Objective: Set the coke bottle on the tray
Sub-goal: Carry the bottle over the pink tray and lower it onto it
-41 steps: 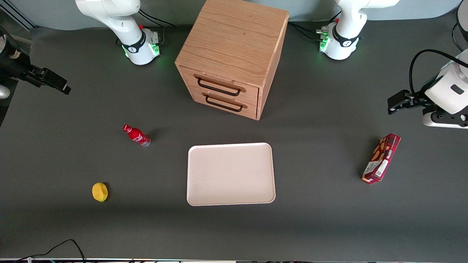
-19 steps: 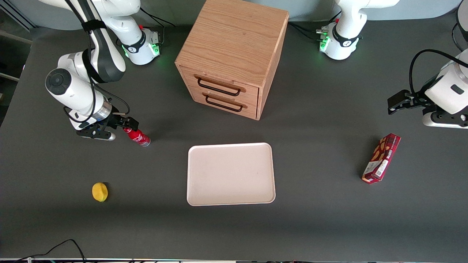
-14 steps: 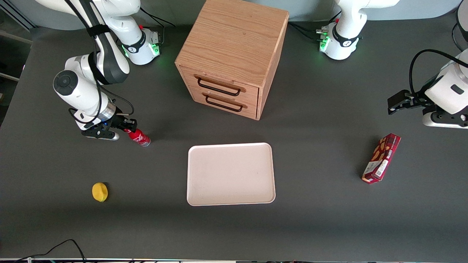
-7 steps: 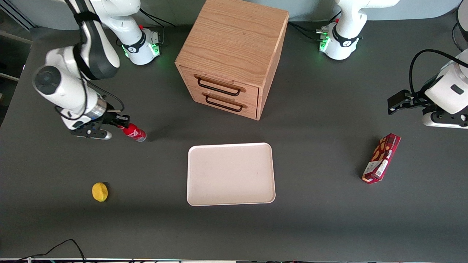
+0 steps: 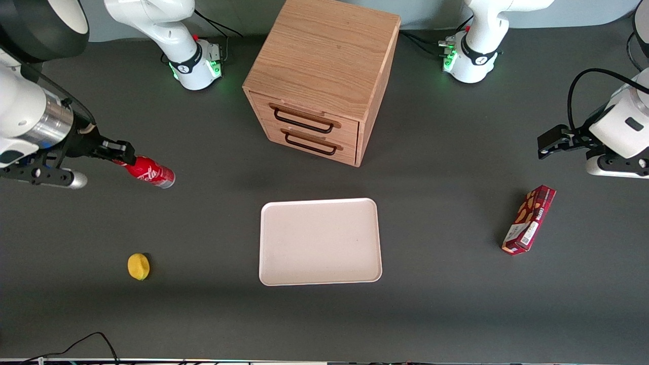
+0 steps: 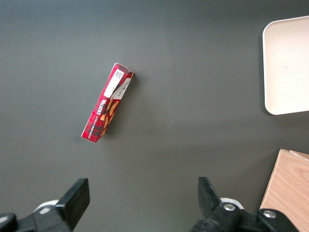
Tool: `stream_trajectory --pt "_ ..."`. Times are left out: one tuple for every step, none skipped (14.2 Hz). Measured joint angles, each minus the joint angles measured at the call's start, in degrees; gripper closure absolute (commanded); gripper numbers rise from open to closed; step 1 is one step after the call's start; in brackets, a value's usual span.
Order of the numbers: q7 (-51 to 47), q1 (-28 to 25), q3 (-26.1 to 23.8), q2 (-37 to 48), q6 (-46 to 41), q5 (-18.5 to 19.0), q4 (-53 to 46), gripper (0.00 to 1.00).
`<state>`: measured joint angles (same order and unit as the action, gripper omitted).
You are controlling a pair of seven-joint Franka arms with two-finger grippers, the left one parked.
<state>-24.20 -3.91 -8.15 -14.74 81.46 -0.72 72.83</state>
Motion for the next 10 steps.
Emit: stream_trajectory --pt "-3.7 -0.8 -1.4 -5.2 -0.8 0.0 -5.9 1.0" --pt "-8.1 -1.5 -3.0 -10.2 -0.2 0.0 -10.6 1.0" --pt "-12.1 -2.4 -4.1 -14.4 1.6 0.1 -13.6 1.0" --pt "-15.7 -3.4 -4.6 -17.8 4.2 0.2 -15.3 1.0" --pt "-19.3 -4.6 -5.0 -20.9 7.6 0.7 -16.3 1.0" --pt "-22.8 -5.4 -5.8 -23.5 11.0 1.9 -16.8 1.0" --pt "-26.6 -6.0 -7.3 -26.0 14.8 4.3 -17.0 1.0" --pt "-30.2 -6.4 -9.4 -28.5 18.1 7.3 -17.1 1.0" --pt "-33.5 -6.6 -11.3 -30.9 21.0 10.2 -17.2 1.0" --pt "-36.4 -6.8 -12.6 -33.2 23.6 12.2 -17.4 1.0"
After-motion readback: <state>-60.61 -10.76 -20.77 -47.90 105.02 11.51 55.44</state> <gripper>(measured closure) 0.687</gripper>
